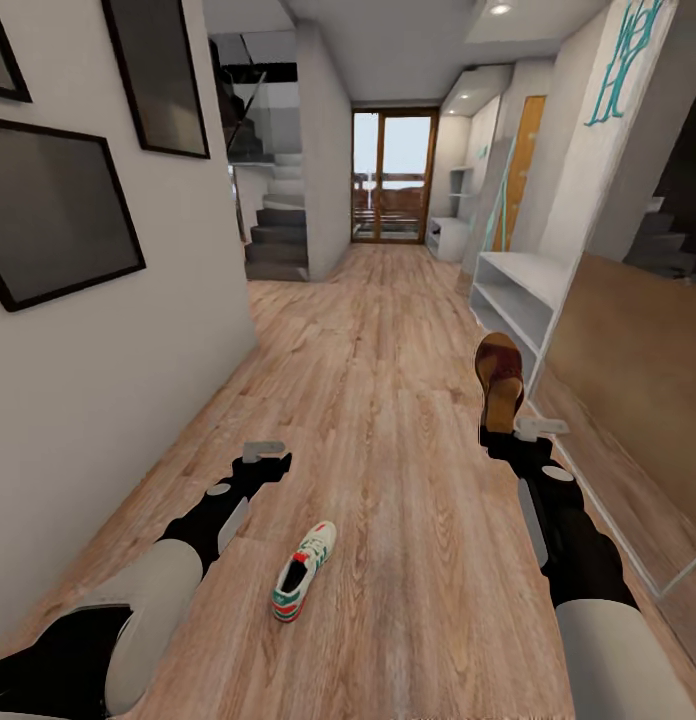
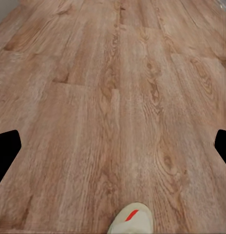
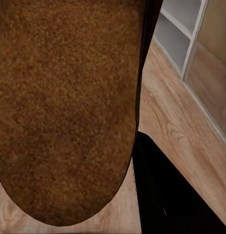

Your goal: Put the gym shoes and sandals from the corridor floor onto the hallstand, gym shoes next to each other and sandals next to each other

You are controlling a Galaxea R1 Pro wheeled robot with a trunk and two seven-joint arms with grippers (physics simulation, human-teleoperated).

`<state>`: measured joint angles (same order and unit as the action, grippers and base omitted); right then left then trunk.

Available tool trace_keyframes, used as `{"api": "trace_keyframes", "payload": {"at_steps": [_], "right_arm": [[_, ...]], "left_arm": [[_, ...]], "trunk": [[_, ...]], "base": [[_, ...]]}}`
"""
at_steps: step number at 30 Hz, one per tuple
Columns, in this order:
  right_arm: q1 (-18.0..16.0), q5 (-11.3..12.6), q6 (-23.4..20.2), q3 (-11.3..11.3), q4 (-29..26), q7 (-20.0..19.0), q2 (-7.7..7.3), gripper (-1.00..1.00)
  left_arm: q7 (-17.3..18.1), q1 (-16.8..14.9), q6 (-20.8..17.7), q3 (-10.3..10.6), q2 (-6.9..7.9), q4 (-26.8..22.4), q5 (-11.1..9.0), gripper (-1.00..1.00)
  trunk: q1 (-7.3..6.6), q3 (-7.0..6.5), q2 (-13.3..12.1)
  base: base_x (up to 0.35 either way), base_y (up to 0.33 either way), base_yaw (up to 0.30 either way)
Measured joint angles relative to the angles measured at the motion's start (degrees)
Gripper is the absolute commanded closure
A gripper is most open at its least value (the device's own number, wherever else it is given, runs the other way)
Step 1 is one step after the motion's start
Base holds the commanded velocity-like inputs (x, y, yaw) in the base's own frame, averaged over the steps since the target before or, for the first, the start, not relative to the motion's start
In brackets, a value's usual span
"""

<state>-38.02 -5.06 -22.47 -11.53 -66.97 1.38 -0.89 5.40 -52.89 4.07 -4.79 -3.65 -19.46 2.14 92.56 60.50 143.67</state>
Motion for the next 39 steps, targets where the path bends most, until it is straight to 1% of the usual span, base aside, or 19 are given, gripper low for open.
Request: {"api": "trace_keyframes", "payload": {"at_steps": [5, 12, 16, 19, 26, 29, 35, 39], "right_arm": [[0.0, 0.0, 0.0, 0.0, 0.0, 0.0, 0.01, 1.0], [0.0, 0.0, 0.0, 0.0, 0.0, 0.0, 0.01, 1.0], [0.0, 0.0, 0.0, 0.0, 0.0, 0.0, 0.01, 1.0], [0.0, 0.0, 0.0, 0.0, 0.0, 0.0, 0.01, 1.0], [0.0, 0.0, 0.0, -0.1, 0.0, 0.0, 0.01, 1.0], [0.0, 0.0, 0.0, -0.1, 0.0, 0.0, 0.01, 1.0], [0.0, 0.0, 0.0, -0.1, 0.0, 0.0, 0.01, 1.0], [0.0, 0.0, 0.0, -0.1, 0.0, 0.0, 0.01, 1.0]], "left_arm": [[0.0, 0.0, 0.0, 0.0, 0.01, 0.0, 0.0, -1.0], [0.0, 0.0, 0.0, 0.0, 0.01, 0.0, 0.0, -1.0], [0.0, 0.0, 0.1, 0.0, 0.01, 0.0, 0.0, -1.0], [0.0, 0.0, 0.1, 0.0, 0.01, 0.0, 0.0, -1.0], [0.0, 0.0, 0.1, 0.0, 0.01, 0.9, 0.0, -1.0], [0.0, 0.0, 0.7, 0.0, 0.01, 1.6, 0.1, -1.0], [0.0, 0.0, 4.7, 0.0, 0.0, 3.3, 0.1, -1.0], [0.0, 0.0, 5.4, 0.0, 0.0, 4.0, 0.1, -1.0]], "trunk": [[0.0, 0.0, 0.0], [0.0, 0.03, 0.0], [0.0, 0.26, 0.0], [0.08, 1.17, 0.0], [0.08, 1.83, 0.0], [0.16, 2.77, 0.1], [0.31, 4.67, 0.2], [0.42, 5.92, 0.2]], "base": [[0.0, 0.249, -0.11], [0.0, 0.038, -0.009], [0.0, 0.005, -0.001], [0.0, 0.001, 0.0], [0.0, 0.0, 0.0], [0.0, 0.0, 0.0], [0.0, 0.0, -0.01], [0.0, 0.0, -0.108]]}}
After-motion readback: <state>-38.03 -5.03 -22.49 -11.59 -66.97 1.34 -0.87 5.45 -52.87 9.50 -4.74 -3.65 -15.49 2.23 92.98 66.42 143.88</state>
